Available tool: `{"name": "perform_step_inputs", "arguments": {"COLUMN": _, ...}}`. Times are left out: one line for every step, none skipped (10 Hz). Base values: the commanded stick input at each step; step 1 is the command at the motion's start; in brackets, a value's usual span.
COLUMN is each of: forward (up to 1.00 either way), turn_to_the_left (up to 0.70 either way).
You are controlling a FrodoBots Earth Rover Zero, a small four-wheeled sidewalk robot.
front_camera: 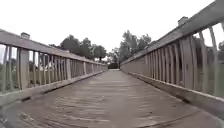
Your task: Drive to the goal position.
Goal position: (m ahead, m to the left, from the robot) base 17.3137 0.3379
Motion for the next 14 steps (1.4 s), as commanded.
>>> {"name": "perform_step_inputs", "arguments": {"forward": 0.7, "turn_to_the_left": 0.0}}
{"name": "perform_step_inputs", "arguments": {"forward": 0.7, "turn_to_the_left": 0.0}}
{"name": "perform_step_inputs", "arguments": {"forward": 0.7, "turn_to_the_left": 0.0}}
{"name": "perform_step_inputs", "arguments": {"forward": 0.7, "turn_to_the_left": 0.0}}
{"name": "perform_step_inputs", "arguments": {"forward": 0.7, "turn_to_the_left": 0.0}}
{"name": "perform_step_inputs", "arguments": {"forward": 0.7, "turn_to_the_left": 0.0}}
{"name": "perform_step_inputs", "arguments": {"forward": 0.7, "turn_to_the_left": 0.0}}
{"name": "perform_step_inputs", "arguments": {"forward": 0.7, "turn_to_the_left": 0.0}}
{"name": "perform_step_inputs", "arguments": {"forward": 0.7, "turn_to_the_left": 0.0}}
{"name": "perform_step_inputs", "arguments": {"forward": 0.7, "turn_to_the_left": 0.0}}
{"name": "perform_step_inputs", "arguments": {"forward": 0.7, "turn_to_the_left": 0.0}}
{"name": "perform_step_inputs", "arguments": {"forward": 0.7, "turn_to_the_left": 0.0}}
{"name": "perform_step_inputs", "arguments": {"forward": 0.7, "turn_to_the_left": 0.0}}
{"name": "perform_step_inputs", "arguments": {"forward": 0.7, "turn_to_the_left": 0.0}}
